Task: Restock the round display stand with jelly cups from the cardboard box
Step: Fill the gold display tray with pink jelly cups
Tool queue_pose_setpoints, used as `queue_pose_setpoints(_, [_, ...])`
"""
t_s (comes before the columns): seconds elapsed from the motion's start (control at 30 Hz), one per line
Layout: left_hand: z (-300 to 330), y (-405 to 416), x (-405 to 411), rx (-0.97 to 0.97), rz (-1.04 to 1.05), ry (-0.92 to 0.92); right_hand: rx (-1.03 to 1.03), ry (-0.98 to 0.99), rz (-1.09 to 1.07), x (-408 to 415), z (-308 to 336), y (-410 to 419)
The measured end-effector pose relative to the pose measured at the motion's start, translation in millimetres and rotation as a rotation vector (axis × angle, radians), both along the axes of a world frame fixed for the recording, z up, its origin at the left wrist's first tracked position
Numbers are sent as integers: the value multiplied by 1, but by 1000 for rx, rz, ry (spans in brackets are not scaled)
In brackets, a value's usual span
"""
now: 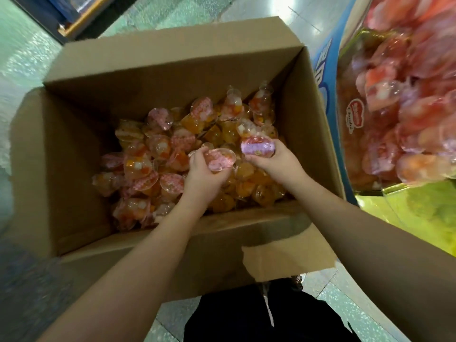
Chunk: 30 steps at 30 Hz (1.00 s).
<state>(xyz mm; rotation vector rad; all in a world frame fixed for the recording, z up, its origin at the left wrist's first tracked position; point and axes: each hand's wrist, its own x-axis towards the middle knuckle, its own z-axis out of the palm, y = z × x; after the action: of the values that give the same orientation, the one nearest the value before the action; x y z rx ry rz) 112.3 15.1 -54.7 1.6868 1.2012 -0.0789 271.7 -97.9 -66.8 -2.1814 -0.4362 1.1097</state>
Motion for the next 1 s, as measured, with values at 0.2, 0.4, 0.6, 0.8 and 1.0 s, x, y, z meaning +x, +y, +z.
queue_pose_setpoints(0.2, [81,-72,11,26,-160,-156,113,-47,-94,-1,89,-108])
queue_pose_setpoints(0.4, [126,-198,46,118,-302,-180,176,-136,-251,1,139,-258])
queue_pose_setpoints(0.6, [151,-353,66,80,-457,-343,167,-183,-346,-3,164,-441])
queue_pose_setpoints(0.8, [155,-493,88,82,-651,-403,129,-171,-501,-14,169,-601])
queue_pose_setpoints(1.0, [140,-580,116,165,-769,-328,138,-180,-646,-14,165,-688])
